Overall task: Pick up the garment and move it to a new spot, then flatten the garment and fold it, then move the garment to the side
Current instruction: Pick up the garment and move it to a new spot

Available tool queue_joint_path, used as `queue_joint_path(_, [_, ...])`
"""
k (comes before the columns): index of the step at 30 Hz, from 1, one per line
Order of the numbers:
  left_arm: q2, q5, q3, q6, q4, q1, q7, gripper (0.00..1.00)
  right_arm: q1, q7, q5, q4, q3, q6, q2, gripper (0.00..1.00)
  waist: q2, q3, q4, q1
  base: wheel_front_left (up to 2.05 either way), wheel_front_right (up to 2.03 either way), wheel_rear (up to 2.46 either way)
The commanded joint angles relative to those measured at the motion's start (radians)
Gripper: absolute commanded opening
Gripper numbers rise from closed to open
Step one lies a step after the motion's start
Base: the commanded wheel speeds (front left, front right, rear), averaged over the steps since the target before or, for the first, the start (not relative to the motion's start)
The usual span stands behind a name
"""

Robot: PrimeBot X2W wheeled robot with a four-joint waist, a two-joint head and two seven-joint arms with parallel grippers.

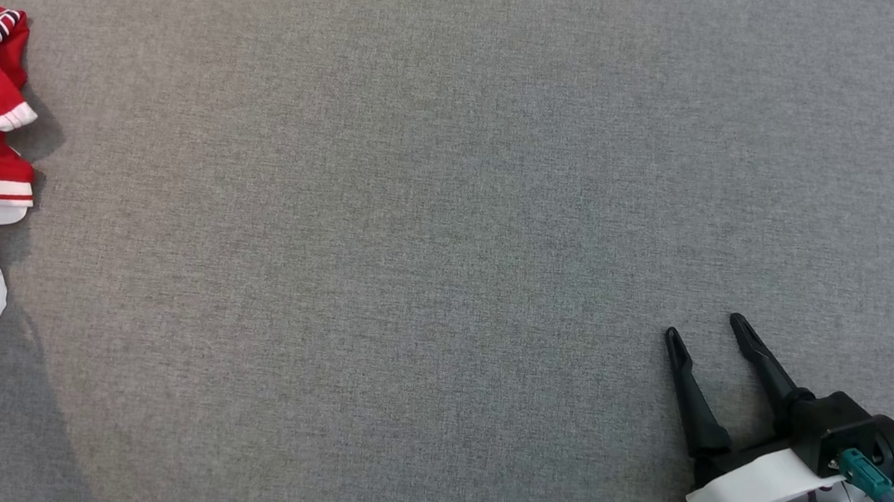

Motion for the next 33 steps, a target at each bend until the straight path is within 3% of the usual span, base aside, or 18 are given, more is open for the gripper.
queue_joint_path(1, [0.004, -0.003, -0.003, -0.002, -0.001, 0.007, -0.006, 0.00, 0.007, 0.000, 0.004, 0.002, -0.003, 0.000, -0.008, 1.00, 0.0000, -0.001, 0.000, 0.0000, 0.00, 0.00, 0.00])
queue_joint_path(8, [0.006, 0.009, -0.028, -0.011, -0.037, -0.009, -0.073, 0.00, 0.013, 0.000, -0.001, 0.009, -0.007, 0.000, -0.002, 1.00, 0.0000, -0.026, 0.007, 0.0000, 0.00, 0.00, 0.00])
queue_joint_path(18, [-0.005, 0.042, -0.118, -0.082, -0.119, -0.097, -0.174, 0.00, 0.023, 0.000, 0.004, 0.022, 0.006, 0.000, 0.019, 1.00, 0.0000, -0.088, -0.004, 0.0000, 0.00, 0.00, 0.00])
queue_joint_path(21, [-0.034, 0.052, -0.158, -0.105, -0.148, -0.129, -0.199, 0.00, 0.028, 0.000, 0.009, 0.027, 0.004, 0.000, 0.022, 1.00, 0.0000, -0.111, -0.014, 0.0000, 0.00, 0.00, 0.00])
queue_joint_path(27, [-0.148, 0.051, -0.245, -0.146, -0.193, -0.161, -0.239, 0.00, 0.049, 0.000, 0.013, 0.033, -0.009, 0.000, 0.038, 1.00, 0.0000, -0.161, -0.041, 0.0000, 0.00, 0.00, 0.00])
queue_joint_path(33, [-0.239, 0.054, -0.326, -0.162, -0.209, -0.123, -0.266, 0.00, 0.060, 0.000, 0.018, 0.037, -0.011, 0.000, 0.053, 1.00, 0.0000, -0.196, -0.080, 0.0000, 0.00, 0.00, 0.00])
